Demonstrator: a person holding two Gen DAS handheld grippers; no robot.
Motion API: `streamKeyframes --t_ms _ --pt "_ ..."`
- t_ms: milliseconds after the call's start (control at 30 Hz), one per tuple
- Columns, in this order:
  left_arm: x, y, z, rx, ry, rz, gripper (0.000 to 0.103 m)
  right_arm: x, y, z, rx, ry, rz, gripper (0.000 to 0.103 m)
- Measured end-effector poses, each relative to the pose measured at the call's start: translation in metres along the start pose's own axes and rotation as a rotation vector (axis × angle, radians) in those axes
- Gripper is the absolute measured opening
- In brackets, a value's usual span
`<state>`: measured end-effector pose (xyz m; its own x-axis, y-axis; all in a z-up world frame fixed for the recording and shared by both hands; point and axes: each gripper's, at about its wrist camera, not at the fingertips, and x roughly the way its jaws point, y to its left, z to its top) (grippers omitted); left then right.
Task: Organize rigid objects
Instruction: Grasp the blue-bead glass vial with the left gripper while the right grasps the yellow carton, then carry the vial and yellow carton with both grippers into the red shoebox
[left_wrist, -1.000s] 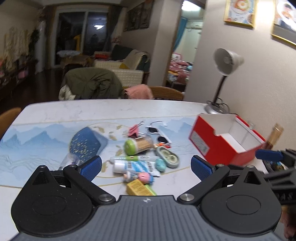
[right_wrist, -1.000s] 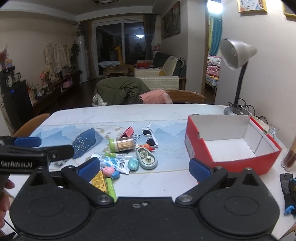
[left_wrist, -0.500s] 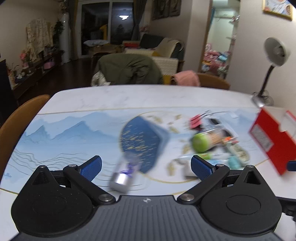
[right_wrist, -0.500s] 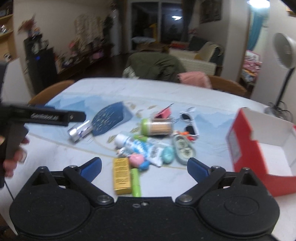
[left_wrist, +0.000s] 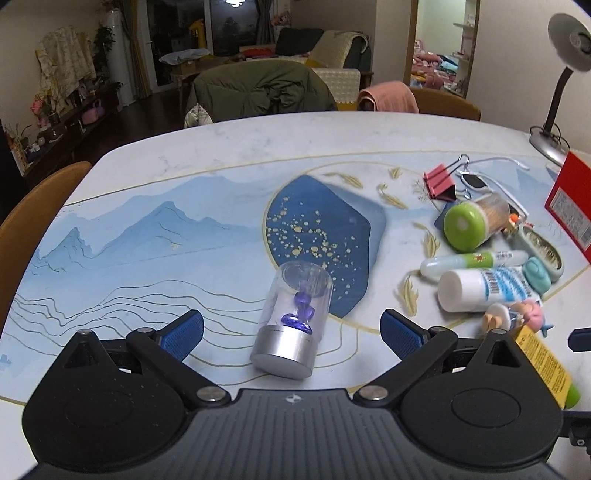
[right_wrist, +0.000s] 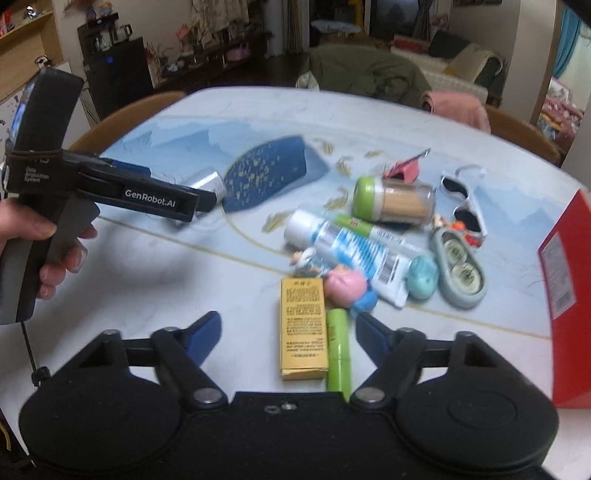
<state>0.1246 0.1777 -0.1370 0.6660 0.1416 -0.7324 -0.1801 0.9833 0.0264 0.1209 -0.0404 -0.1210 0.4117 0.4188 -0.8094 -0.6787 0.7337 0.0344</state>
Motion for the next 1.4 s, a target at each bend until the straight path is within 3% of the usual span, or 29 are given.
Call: streamKeyframes --t_ms 133,333,400,533,600,767,1100,1400 --pt "0.005 -0.002 0.0 0.02 0.005 0.014 0.102 0.011 0.0 0.001 -0.005 0.019 -0.002 0.064" --pt "0.011 -0.002 0.0 0.034 0.011 0.022 0.093 0.023 -0.001 0.003 -0.006 0.043 -0.004 0.049" --pt "0.012 -0.003 0.0 0.035 0.01 0.015 0.082 0.025 -0.001 0.003 -0.009 0.046 -0.01 0.045" --pt "0.012 -0.006 0.001 0.054 0.009 0.02 0.073 0.03 -0.004 0.004 -0.001 0.056 -0.021 0.037" --pt "0.013 -0.008 0.002 0.065 0.009 0.017 0.061 0.032 -0.004 0.004 -0.006 0.059 -0.025 0.036" --pt "0.012 -0.012 0.002 0.08 0.014 0.031 0.043 0.032 -0.003 0.004 -0.012 0.063 -0.034 0.029" --pt "-0.003 -0.013 0.001 0.037 0.013 0.0 0.042 0.019 -0.005 0.005 0.014 0.044 -0.002 0.028" --pt "-0.038 -0.03 0.004 0.027 0.038 -0.034 0.042 -0.02 -0.014 0.008 0.067 0.01 0.034 0.028"
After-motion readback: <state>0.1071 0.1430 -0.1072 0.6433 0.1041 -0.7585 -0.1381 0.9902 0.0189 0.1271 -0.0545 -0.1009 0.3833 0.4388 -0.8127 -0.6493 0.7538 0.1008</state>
